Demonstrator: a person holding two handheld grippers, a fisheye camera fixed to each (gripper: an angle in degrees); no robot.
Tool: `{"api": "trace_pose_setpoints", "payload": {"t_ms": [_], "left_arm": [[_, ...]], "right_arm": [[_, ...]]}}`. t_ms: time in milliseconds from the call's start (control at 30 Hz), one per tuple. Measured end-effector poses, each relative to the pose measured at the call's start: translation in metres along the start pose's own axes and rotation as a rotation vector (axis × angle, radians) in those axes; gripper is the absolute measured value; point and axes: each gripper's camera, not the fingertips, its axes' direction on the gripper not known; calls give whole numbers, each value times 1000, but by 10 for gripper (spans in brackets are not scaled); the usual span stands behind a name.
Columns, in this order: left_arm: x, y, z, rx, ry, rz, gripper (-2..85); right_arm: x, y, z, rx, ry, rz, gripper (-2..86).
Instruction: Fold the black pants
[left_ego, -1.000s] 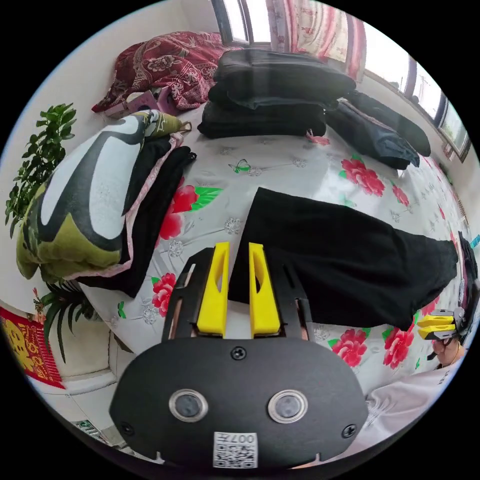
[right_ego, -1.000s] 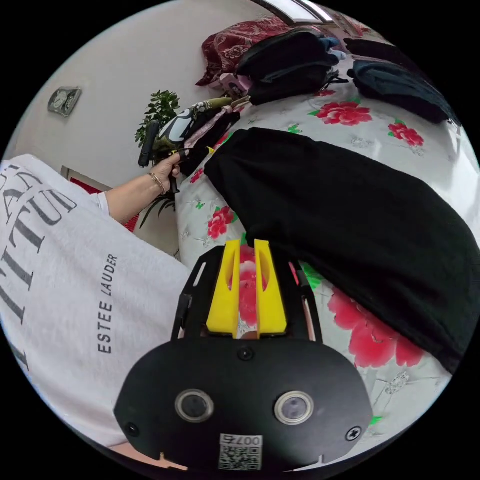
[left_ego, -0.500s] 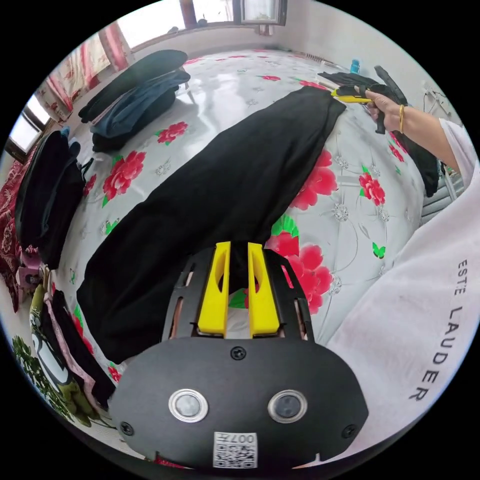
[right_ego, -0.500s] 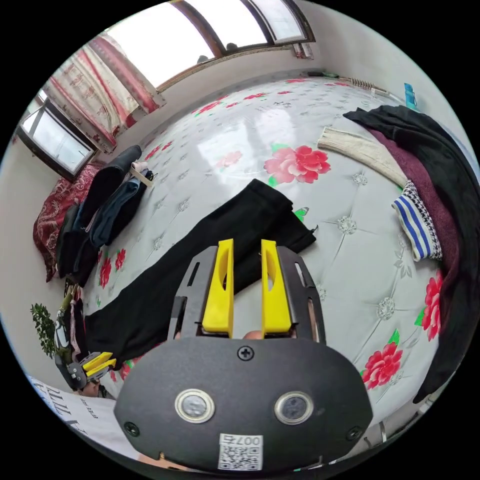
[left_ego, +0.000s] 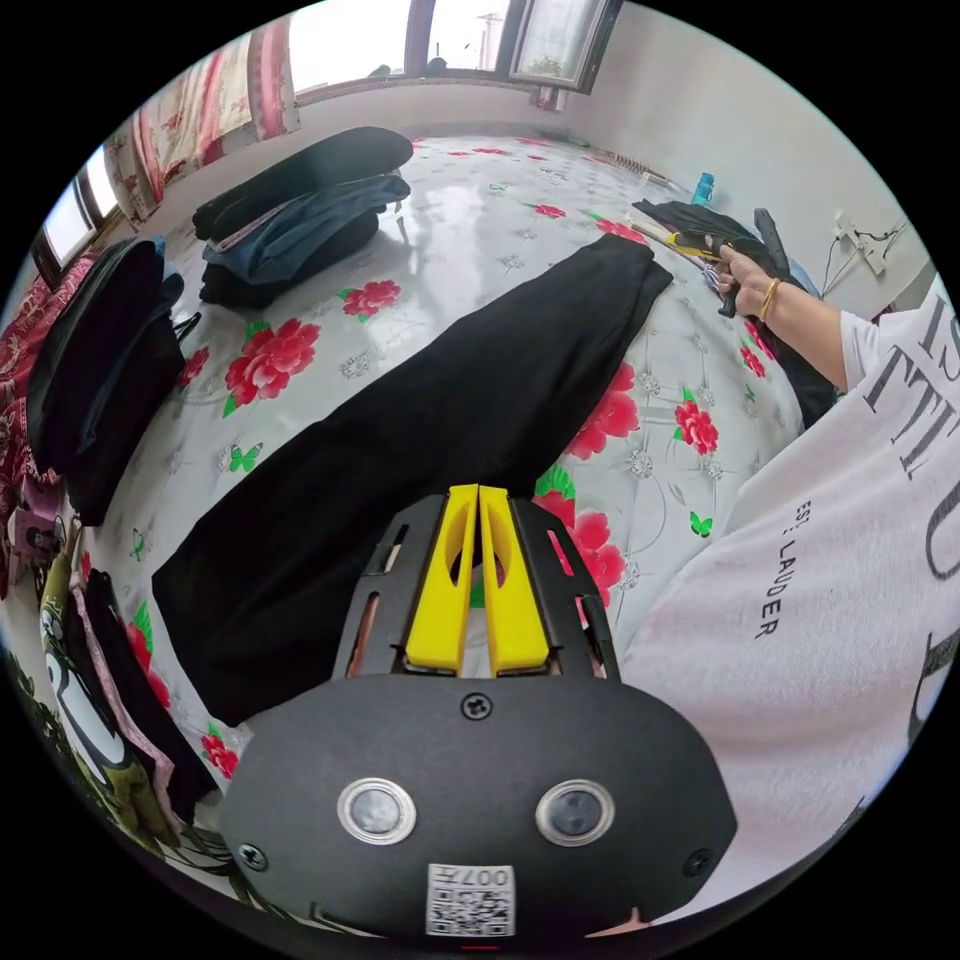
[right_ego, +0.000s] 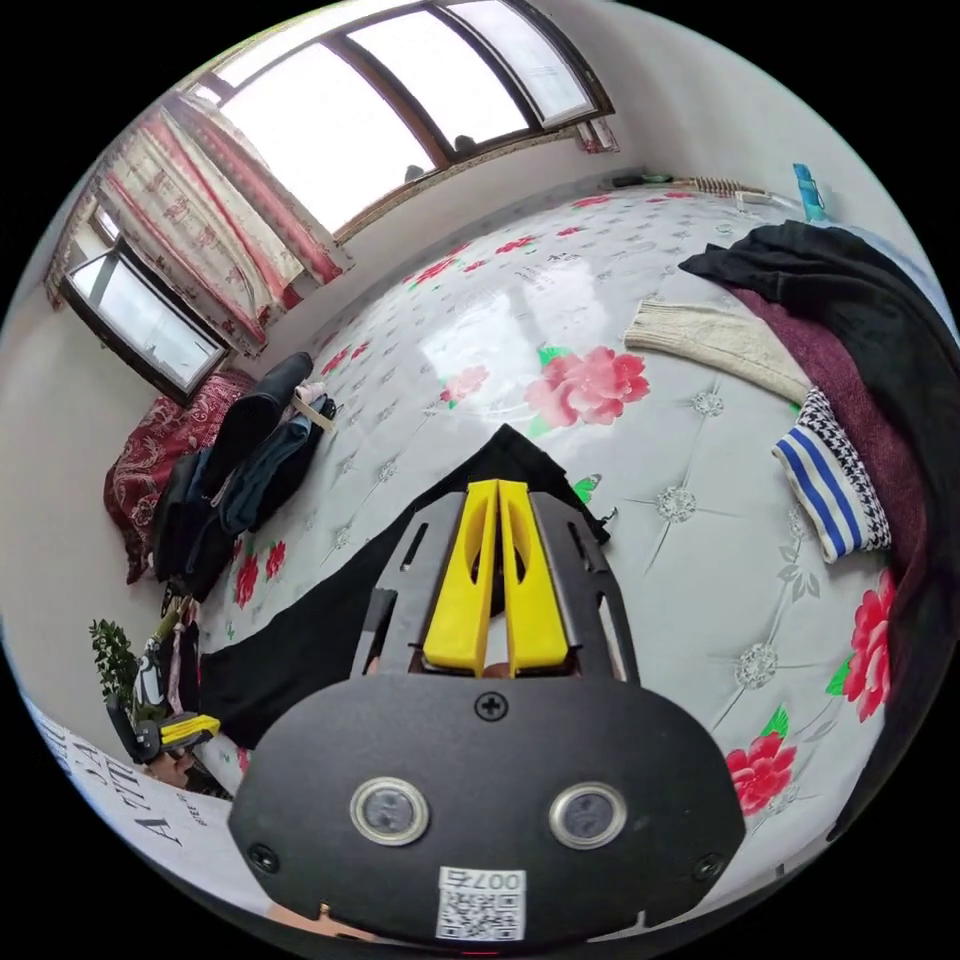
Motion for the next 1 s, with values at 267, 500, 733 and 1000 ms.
{"api": "trace_pose_setpoints", "payload": {"t_ms": [267,500,733,1000], "left_arm": [[-8,-6,-1,-8,-17,22,-10],[-12,4,-13,11,5,55,-10],[-20,7,65,-217,119,51,-10],[-30,12,54,-158,133,7,-10]], "right_arm": [[-1,2,35,-60,143,-26,9],[2,17,-32,129,102,-66,3],[67,36,-5,5,33,110,30],[103,63,-32,87,-127,323,100]]}}
